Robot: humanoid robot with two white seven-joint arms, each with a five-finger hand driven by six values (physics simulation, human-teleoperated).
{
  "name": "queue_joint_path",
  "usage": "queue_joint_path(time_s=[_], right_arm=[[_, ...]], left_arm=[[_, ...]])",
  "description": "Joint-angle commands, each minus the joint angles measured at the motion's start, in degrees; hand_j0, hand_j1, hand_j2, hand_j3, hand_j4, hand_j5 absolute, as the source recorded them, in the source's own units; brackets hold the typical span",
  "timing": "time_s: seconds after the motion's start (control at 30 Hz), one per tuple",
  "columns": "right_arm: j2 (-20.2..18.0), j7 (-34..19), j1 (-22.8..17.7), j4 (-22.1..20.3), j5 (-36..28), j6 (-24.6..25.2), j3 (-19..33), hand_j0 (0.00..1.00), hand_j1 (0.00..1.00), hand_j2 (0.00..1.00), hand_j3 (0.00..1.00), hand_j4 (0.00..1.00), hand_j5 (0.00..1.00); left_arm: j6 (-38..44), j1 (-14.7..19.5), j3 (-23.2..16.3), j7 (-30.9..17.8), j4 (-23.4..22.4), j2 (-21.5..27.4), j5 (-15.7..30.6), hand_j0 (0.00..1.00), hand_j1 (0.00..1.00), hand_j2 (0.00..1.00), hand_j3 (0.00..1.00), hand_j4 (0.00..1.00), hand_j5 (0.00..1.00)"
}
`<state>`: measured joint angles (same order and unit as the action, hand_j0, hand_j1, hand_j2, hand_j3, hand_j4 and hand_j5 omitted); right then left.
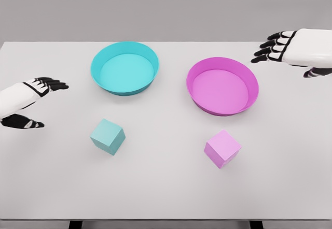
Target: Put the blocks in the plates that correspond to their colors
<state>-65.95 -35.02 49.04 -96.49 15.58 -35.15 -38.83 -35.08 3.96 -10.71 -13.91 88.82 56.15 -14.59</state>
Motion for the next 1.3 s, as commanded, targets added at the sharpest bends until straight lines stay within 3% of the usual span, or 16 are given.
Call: queue_joint_path(time_s=[0.0,0.2,0.23,0.3,0.33,0.43,0.63,0.7,0.8,0.93,0.97,1.1,1.17,1.23,1.27], right_arm=[[-0.1,0.0,0.0,0.1,-0.2,0.1,0.1,1.00,1.00,1.00,1.00,1.00,1.00],[-0.1,0.0,1.5,1.2,-1.6,0.1,-0.5,1.00,1.00,1.00,1.00,1.00,1.00],[0.1,0.0,2.5,1.2,-1.3,0.1,-1.9,1.00,1.00,1.00,1.00,1.00,1.00],[0.7,0.0,8.3,-2.5,-1.1,0.1,-11.6,1.00,1.00,1.00,1.00,1.00,1.00],[1.8,0.0,10.9,-3.4,-1.0,0.1,-15.2,1.00,1.00,1.00,1.00,1.00,1.00],[7.8,0.0,12.7,-3.7,-0.6,0.1,-21.7,1.00,1.00,1.00,1.00,1.00,1.00],[10.2,0.0,15.8,-4.2,-0.6,0.1,-29.4,1.00,1.00,1.00,1.00,1.00,1.00],[10.8,0.0,16.2,-4.2,-0.6,0.1,-31.1,1.00,1.00,1.00,1.00,1.00,1.00],[10.9,0.0,16.2,-4.2,-0.6,0.1,-32.0,1.00,1.00,1.00,1.00,1.00,1.00],[11.3,0.0,16.3,-4.3,-0.6,0.1,-33.9,1.00,1.00,1.00,1.00,1.00,1.00],[11.5,0.0,16.3,-4.3,-0.6,0.1,-35.0,1.00,1.00,1.00,1.00,1.00,1.00],[12.5,0.0,17.5,-4.3,-0.6,0.1,-38.9,1.00,1.00,1.00,1.00,1.00,1.00],[12.9,0.0,17.6,-4.3,-0.6,0.1,-40.3,1.00,1.00,1.00,1.00,1.00,1.00],[12.8,0.0,18.0,-4.3,-0.6,0.1,-41.2,1.00,1.00,1.00,1.00,1.00,1.00],[12.8,0.0,18.2,-4.3,-0.6,0.1,-41.5,1.00,1.00,1.00,1.00,1.00,1.00]], left_arm=[[0.1,0.0,0.0,0.0,-0.2,0.3,0.3,1.00,1.00,1.00,1.00,1.00,1.00],[0.1,0.3,0.0,0.0,-0.2,0.3,0.0,1.00,1.00,1.00,1.00,1.00,1.00],[0.1,0.5,0.0,0.0,-0.2,0.4,-0.3,1.00,1.00,1.00,1.00,1.00,1.00],[0.1,1.1,0.1,-0.1,0.2,0.9,-1.2,1.00,1.00,1.00,1.00,1.00,1.00],[0.1,1.8,0.2,-1.4,0.6,2.2,-1.2,1.00,1.00,1.00,1.00,1.00,1.00],[0.1,6.8,-0.2,-8.2,3.3,2.7,-1.0,1.00,1.00,1.00,1.00,1.00,1.00],[0.1,10.4,-0.4,-18.7,11.6,5.1,-0.9,1.00,1.00,1.00,1.00,1.00,1.00],[0.1,10.9,-0.7,-21.1,12.2,5.1,-0.9,1.00,1.00,1.00,1.00,1.00,1.00],[0.1,15.6,-6.6,-21.1,12.1,4.4,-1.0,1.00,1.00,1.00,1.00,1.00,1.00],[0.1,18.6,-9.9,-21.1,12.0,0.8,-2.7,1.00,1.00,1.00,1.00,1.00,1.00],[0.1,19.9,-11.8,-21.1,11.7,-0.6,-4.6,1.00,1.00,1.00,1.00,1.00,1.00],[0.1,23.1,-17.8,-21.1,11.6,-1.1,-4.2,1.00,1.00,1.00,1.00,1.00,1.00],[0.1,23.4,-20.0,-21.1,11.2,-1.5,-0.2,1.00,1.00,1.00,1.00,1.00,1.00],[0.1,26.1,-24.2,-21.1,10.9,-1.2,3.4,1.00,1.00,1.00,1.00,1.00,1.00],[0.1,30.1,-30.2,-21.1,10.0,-0.7,7.5,1.00,1.00,1.00,1.00,1.00,1.00]])
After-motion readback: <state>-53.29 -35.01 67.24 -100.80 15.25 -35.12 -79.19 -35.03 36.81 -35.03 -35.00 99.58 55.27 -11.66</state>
